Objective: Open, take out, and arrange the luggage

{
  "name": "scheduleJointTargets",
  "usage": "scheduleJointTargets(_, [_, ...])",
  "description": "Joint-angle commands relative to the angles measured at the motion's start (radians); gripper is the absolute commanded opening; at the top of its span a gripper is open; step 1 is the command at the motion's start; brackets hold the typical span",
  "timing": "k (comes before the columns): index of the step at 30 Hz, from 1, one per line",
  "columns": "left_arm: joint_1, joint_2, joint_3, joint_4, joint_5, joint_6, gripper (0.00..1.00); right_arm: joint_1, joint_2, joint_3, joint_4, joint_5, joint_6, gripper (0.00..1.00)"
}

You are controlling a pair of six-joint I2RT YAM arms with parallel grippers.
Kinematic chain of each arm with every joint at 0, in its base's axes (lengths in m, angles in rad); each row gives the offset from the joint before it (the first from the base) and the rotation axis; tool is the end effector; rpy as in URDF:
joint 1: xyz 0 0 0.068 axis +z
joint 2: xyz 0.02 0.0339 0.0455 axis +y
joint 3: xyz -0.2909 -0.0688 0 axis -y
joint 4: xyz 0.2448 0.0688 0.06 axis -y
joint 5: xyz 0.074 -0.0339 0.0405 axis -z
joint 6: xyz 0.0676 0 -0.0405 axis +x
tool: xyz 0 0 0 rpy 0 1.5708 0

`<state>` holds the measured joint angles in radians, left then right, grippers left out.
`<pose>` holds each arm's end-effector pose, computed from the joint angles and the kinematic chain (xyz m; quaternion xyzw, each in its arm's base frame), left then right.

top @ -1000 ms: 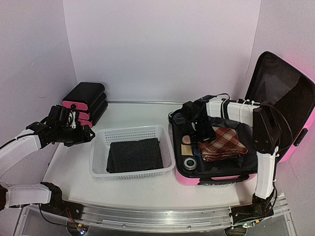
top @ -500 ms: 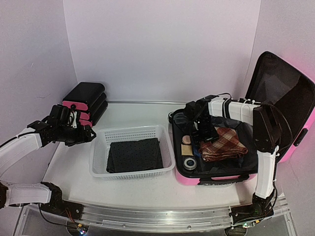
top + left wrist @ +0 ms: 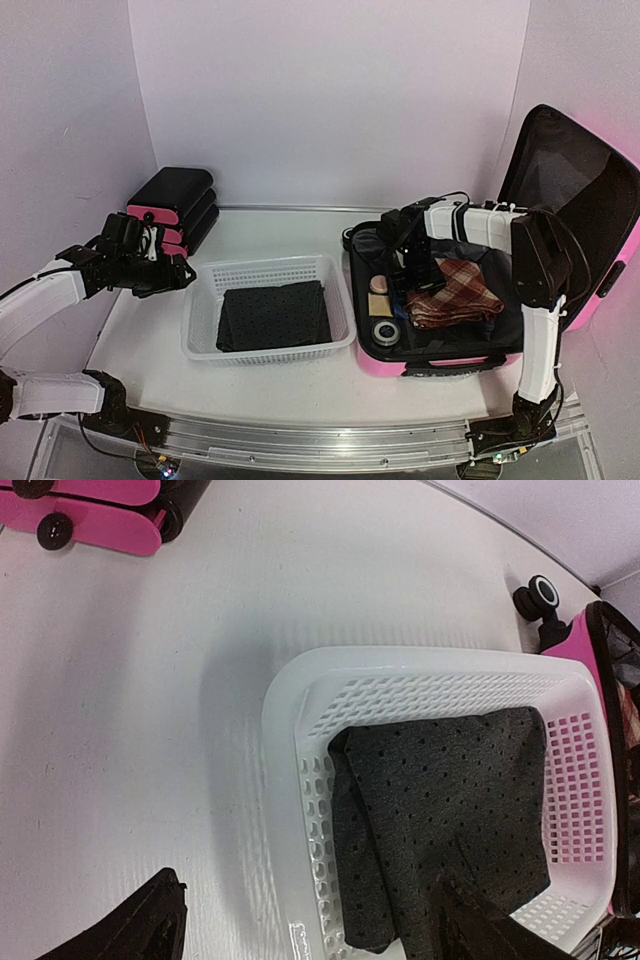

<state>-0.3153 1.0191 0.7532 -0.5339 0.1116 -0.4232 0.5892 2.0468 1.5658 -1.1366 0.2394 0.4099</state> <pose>0.2048 -0.0747 0.2535 -0.0289 0.9250 -0.1837 0.3315 0.3344 0.2043 0.1725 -0.0916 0.9883 -0.1159 0.0368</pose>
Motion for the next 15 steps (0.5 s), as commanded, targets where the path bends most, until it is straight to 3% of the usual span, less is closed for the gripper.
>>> scheduleJointTargets(1, [-0.005, 0.006, 0.049, 0.017, 0.011, 0.006, 0.84, -0.021, -0.001, -0.018, -0.008, 0.010, -0.011, 0.70])
scheduleJointTargets(5, [-0.003, 0.007, 0.049, 0.017, 0.010, 0.006, 0.84, -0.034, -0.007, -0.039, 0.003, -0.010, -0.021, 0.69])
scheduleJointTargets(15, [-0.003, 0.025, 0.048, 0.023, 0.011, 0.008, 0.84, -0.049, -0.028, -0.070, 0.039, -0.041, -0.036, 0.36])
